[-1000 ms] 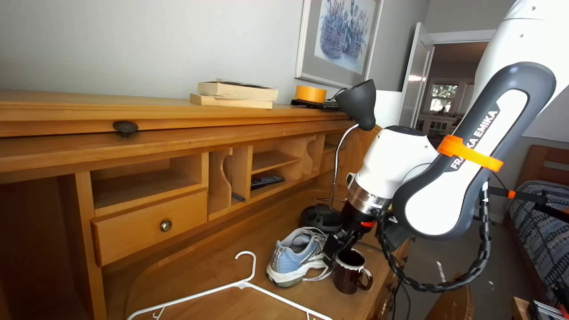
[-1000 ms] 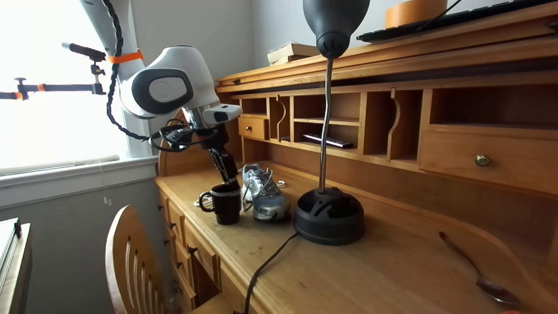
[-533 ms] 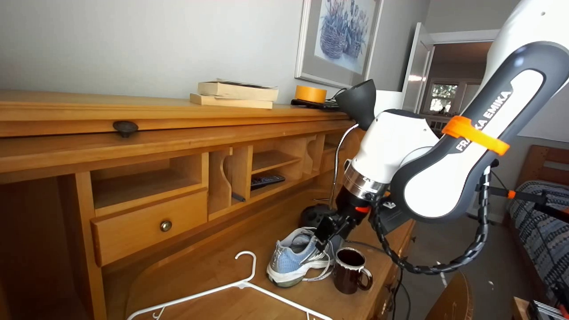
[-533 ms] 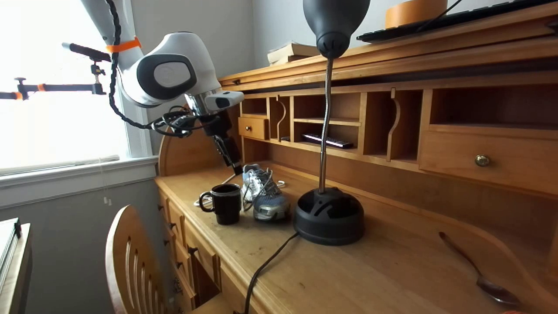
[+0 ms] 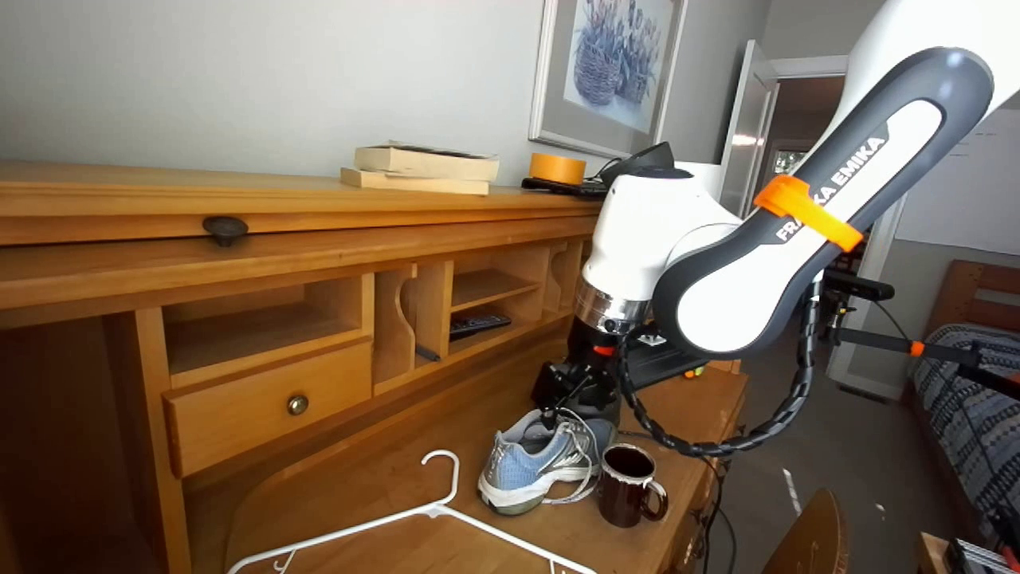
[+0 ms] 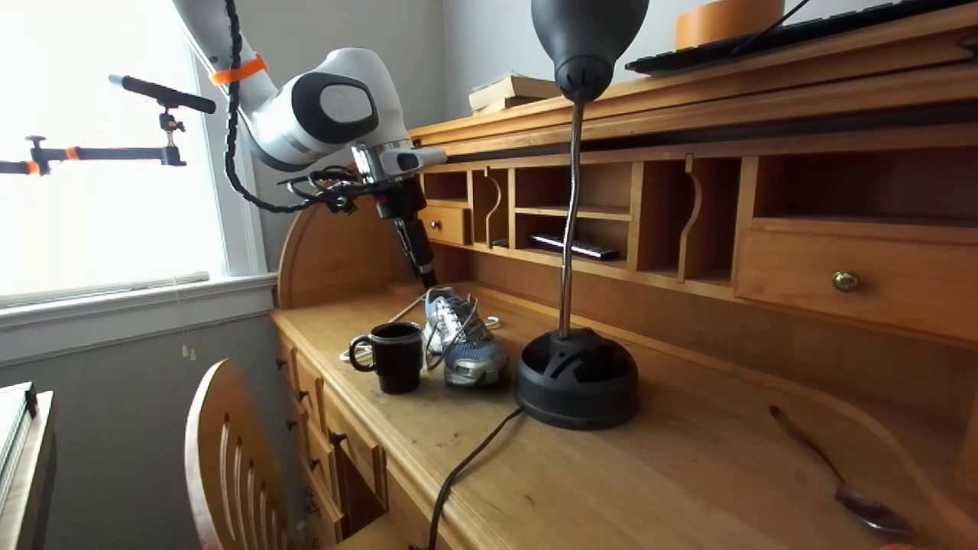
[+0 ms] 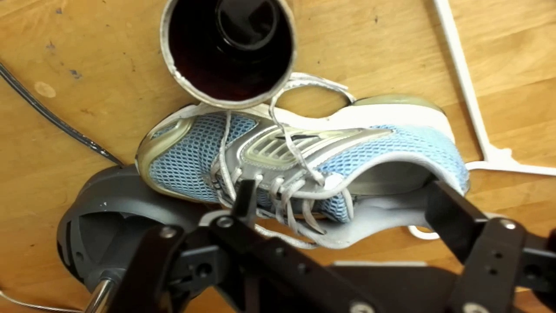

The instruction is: Remove the cup from the shoe and place the shoe on top of the cup

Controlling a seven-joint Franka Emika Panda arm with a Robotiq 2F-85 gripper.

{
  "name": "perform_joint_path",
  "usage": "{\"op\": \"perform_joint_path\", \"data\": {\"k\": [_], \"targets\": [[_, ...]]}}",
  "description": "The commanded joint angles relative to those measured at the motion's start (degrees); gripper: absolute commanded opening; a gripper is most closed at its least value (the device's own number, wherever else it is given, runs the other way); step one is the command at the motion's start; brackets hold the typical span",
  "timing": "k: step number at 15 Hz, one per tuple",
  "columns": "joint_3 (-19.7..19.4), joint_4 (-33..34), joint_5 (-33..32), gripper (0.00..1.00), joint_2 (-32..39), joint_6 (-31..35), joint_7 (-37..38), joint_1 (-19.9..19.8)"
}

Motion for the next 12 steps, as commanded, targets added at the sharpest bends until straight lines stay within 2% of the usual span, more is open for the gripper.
{"op": "perform_joint_path", "data": {"k": [1, 5, 9, 12], "targets": [[5.40, 5.74, -5.50, 1.00, 2.95, -8.27, 8.61, -3.66], [8.90, 9.90, -10.22, 1.00, 6.23, -13.27, 15.72, -5.85], [8.84, 12.32, -15.77, 1.00, 9.66, -12.53, 22.80, -6.37], [8.84, 13.29, -17.12, 1.00, 11.88, -11.71, 26.29, -6.70]]}}
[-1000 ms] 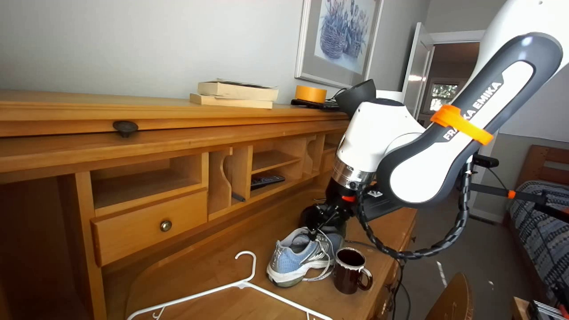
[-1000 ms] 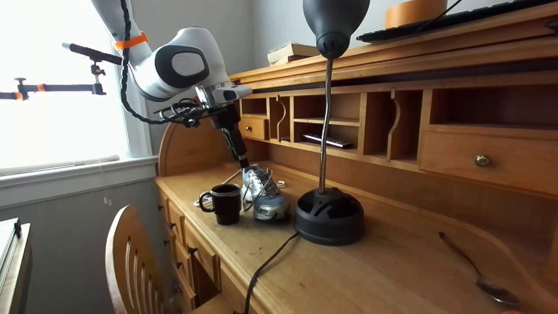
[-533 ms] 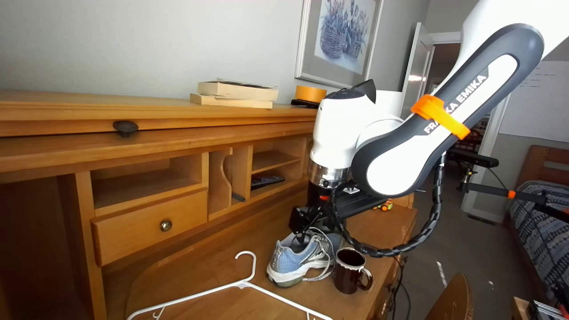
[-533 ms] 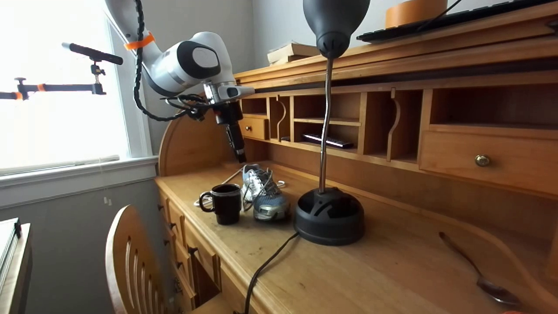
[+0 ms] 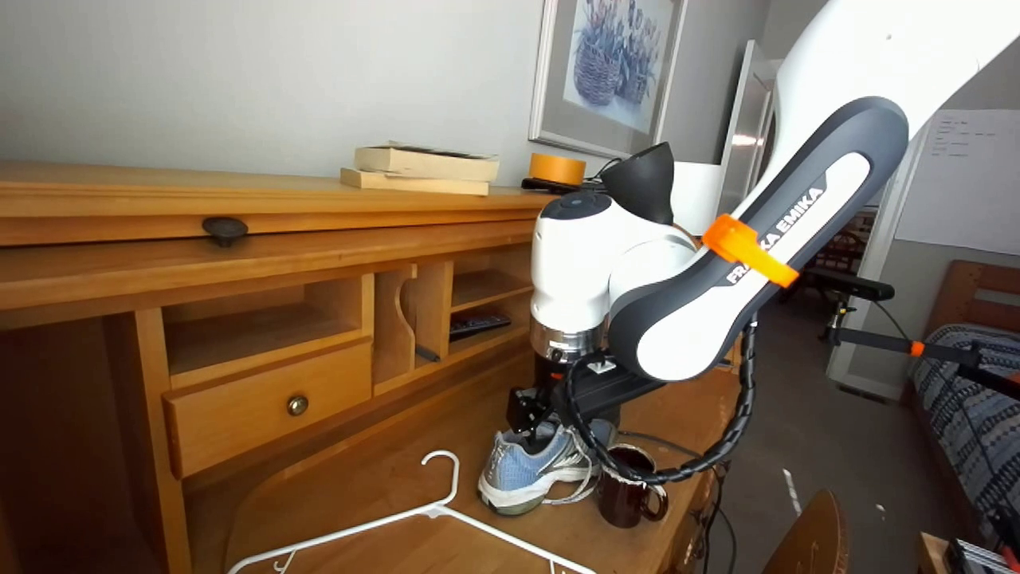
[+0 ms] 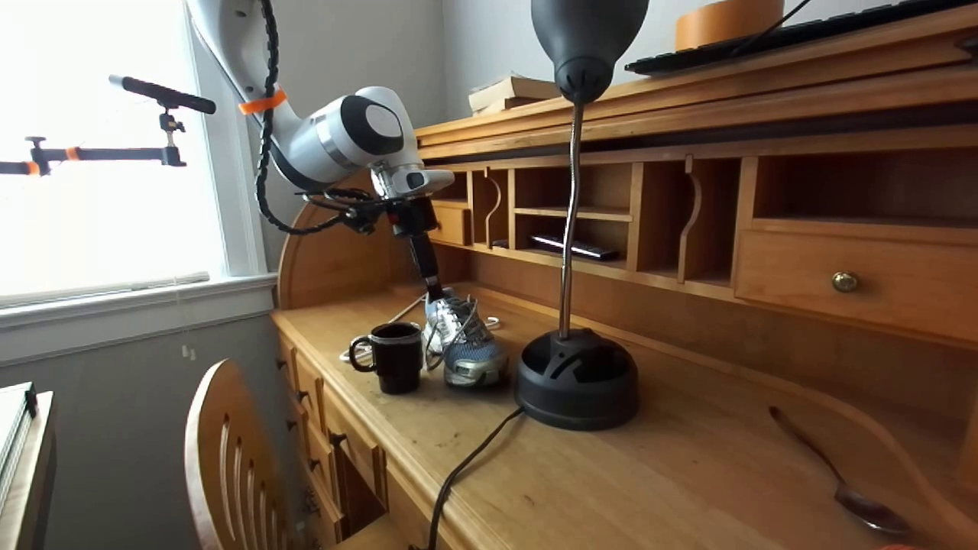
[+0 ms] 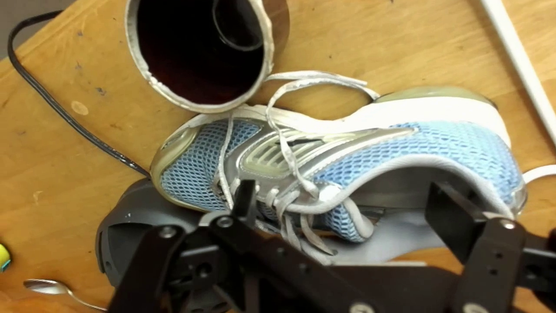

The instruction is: Remove the cup from the shoe and place the shoe on top of the cup

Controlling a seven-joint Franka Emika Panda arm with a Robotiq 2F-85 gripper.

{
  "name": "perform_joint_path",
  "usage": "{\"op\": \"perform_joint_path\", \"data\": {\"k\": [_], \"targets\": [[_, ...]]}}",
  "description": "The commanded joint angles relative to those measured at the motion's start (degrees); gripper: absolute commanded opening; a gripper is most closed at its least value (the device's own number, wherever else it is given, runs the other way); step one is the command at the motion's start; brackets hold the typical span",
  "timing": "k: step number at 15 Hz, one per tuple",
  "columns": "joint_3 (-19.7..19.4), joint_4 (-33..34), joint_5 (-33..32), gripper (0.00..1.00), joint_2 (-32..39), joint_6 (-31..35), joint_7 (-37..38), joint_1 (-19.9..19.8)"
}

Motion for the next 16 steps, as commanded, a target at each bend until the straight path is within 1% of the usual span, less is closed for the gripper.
{"op": "perform_joint_path", "data": {"k": [1, 3, 4, 5, 8, 11, 14, 15, 16], "targets": [[0.71, 2.38, -2.42, 1.00, 3.47, -0.01, 5.21, -1.00], [0.73, 3.17, -2.09, 1.00, 4.65, -0.11, 6.56, -1.00], [0.66, 3.48, -2.09, 0.89, 5.16, -0.12, 7.08, -0.92], [0.59, 3.84, -2.02, 0.74, 5.75, -0.25, 7.55, -0.87], [0.43, 4.87, -1.62, 0.49, 7.03, -0.31, 8.88, -0.90], [-0.47, 5.35, -3.29, 0.28, 7.26, 0.53, 9.97, -0.68], [-0.42, 5.29, -4.21, 0.07, 6.31, 0.61, 9.62, -1.09], [-0.40, 5.05, -4.40, 0.02, 5.84, 0.59, 9.57, -1.11], [-0.36, 4.70, -4.49, 0.05, 5.33, 0.70, 9.44, -1.21]]}}
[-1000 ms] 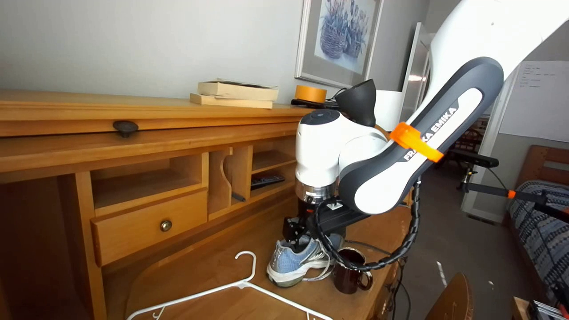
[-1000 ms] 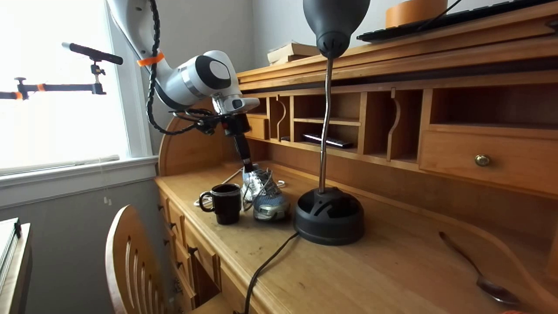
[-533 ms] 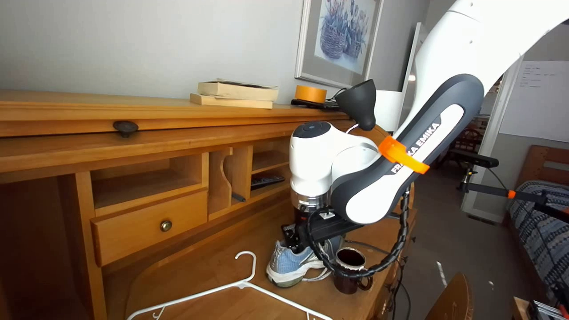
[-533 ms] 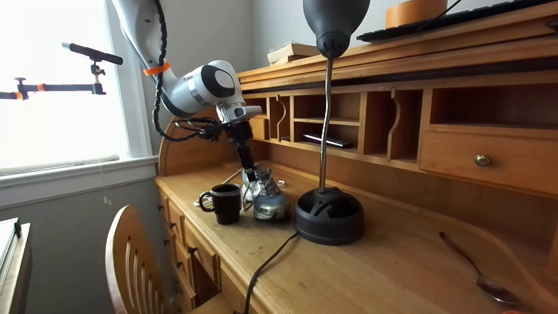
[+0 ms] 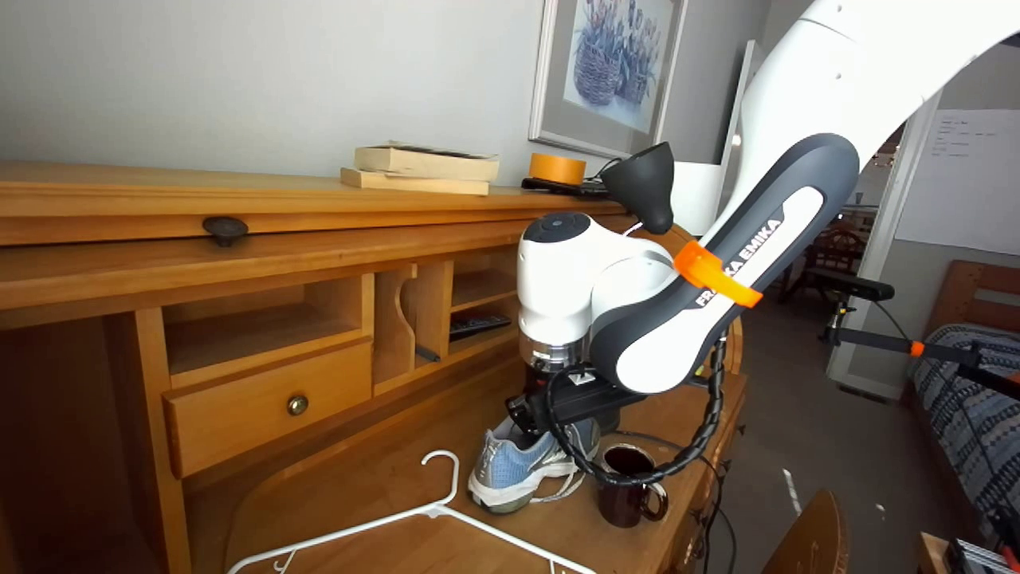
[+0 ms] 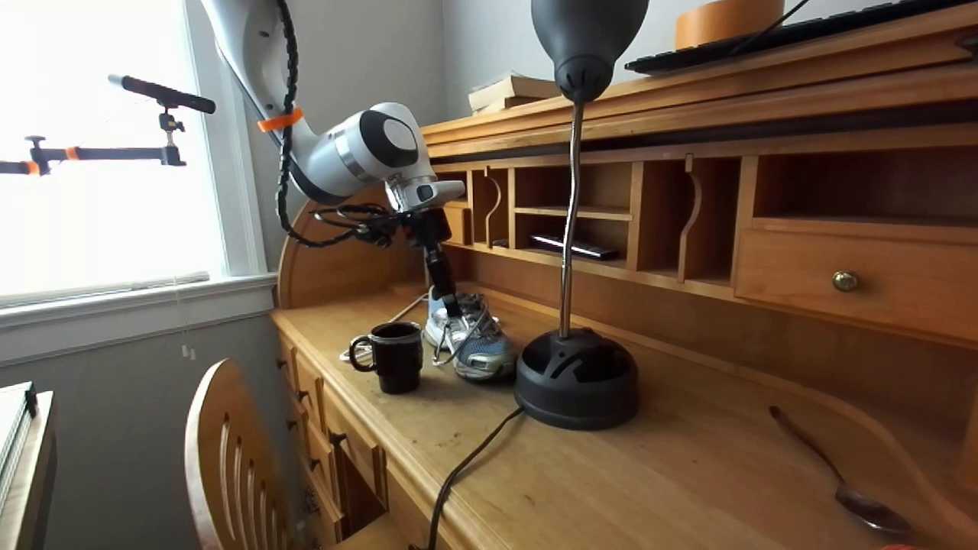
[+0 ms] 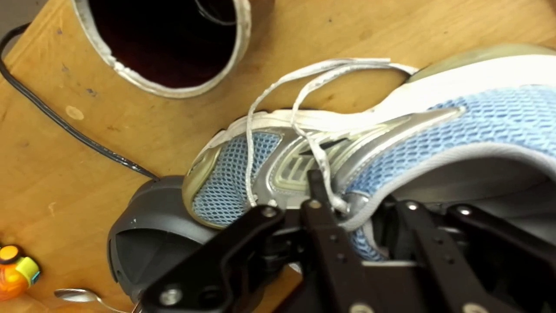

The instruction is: Remove the cup from the shoe and place the shoe on top of the cup

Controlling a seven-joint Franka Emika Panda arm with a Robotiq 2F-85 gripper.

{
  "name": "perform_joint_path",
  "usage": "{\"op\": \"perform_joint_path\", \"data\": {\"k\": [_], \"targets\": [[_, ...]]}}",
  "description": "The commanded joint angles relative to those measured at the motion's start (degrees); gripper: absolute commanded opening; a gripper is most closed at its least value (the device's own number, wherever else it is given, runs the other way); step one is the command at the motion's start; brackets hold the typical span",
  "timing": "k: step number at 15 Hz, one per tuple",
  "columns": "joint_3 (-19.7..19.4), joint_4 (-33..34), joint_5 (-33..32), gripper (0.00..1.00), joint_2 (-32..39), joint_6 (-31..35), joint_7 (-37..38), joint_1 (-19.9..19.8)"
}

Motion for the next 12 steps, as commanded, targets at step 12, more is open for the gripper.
{"op": "perform_joint_path", "data": {"k": [12], "targets": [[0.46, -3.47, -9.93, 0.04, -7.02, 0.78, 3.30, 0.22]]}}
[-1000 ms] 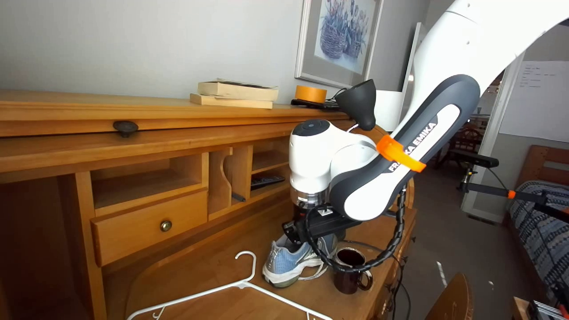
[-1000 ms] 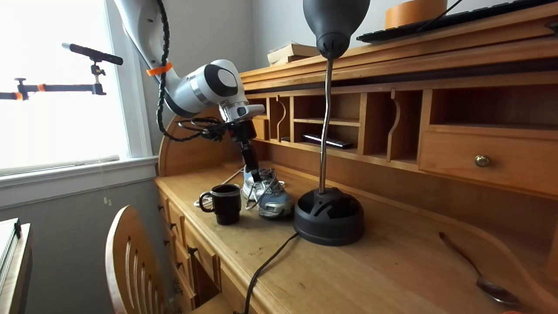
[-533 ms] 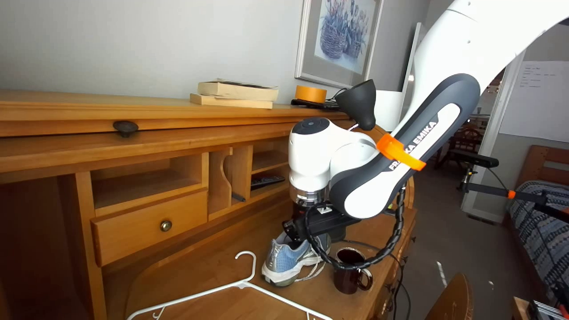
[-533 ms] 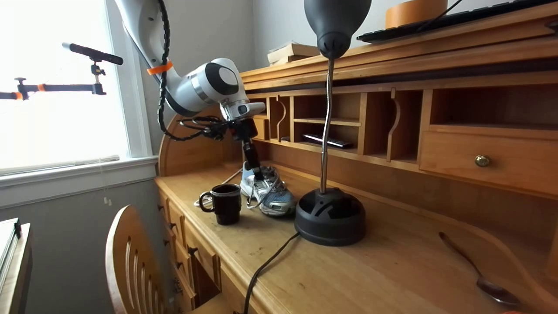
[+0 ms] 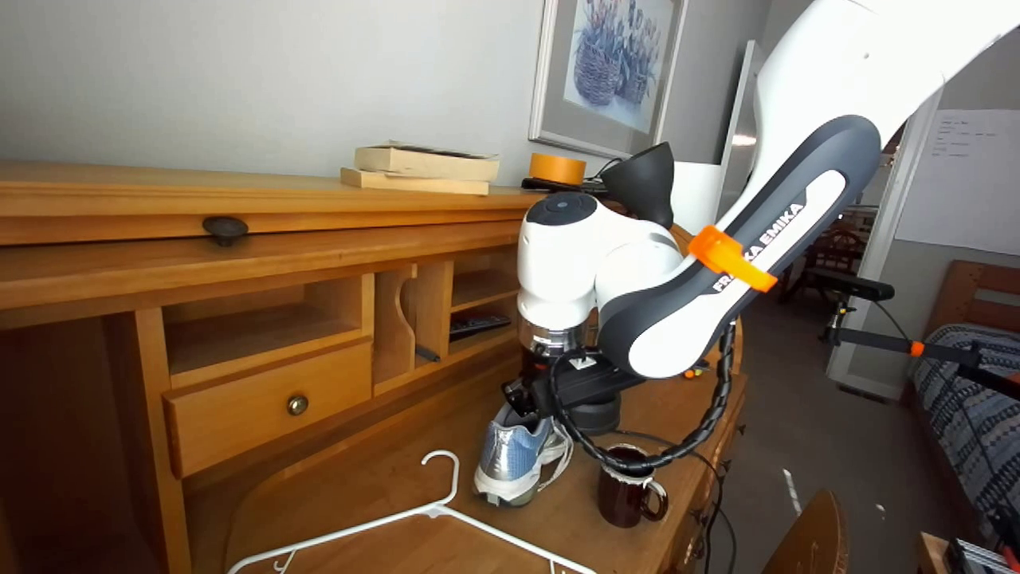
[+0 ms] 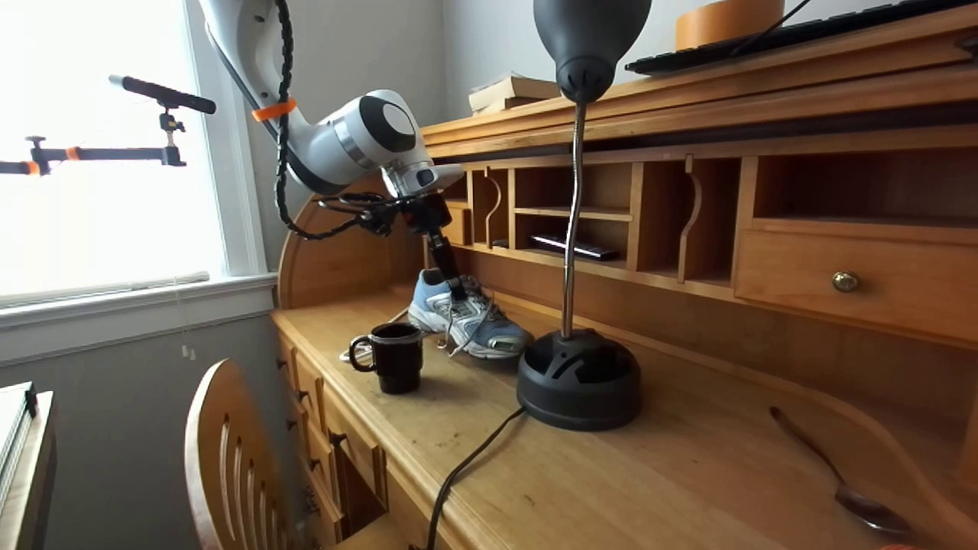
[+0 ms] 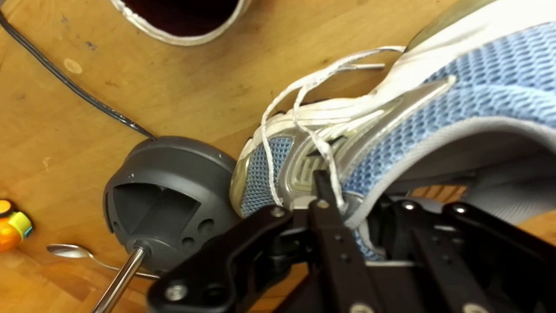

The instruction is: Remove the cup from the shoe and place the shoe on top of the cup

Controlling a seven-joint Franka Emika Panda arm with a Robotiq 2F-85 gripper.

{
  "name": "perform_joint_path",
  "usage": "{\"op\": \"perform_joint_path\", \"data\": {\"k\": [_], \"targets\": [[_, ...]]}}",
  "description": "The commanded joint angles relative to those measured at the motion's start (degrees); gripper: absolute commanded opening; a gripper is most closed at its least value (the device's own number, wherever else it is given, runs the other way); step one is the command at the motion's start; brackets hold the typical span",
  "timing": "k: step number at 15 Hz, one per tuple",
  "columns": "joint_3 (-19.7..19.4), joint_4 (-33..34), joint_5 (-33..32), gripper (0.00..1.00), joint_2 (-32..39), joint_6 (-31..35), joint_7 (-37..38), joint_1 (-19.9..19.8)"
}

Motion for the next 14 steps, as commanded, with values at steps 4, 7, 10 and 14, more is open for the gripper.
{"op": "perform_joint_path", "data": {"k": [4, 7, 10, 14], "targets": [[2.14, -7.05, -10.86, 0.04, -10.01, -0.17, 5.77, -0.38], [4.63, -10.99, -15.23, 0.04, -15.45, -0.34, 8.11, -1.91], [7.01, -14.69, -20.58, 0.04, -20.65, -0.96, 11.62, -4.37], [10.36, -19.15, -23.11, 0.04, -26.39, -0.94, 12.55, -9.13]]}}
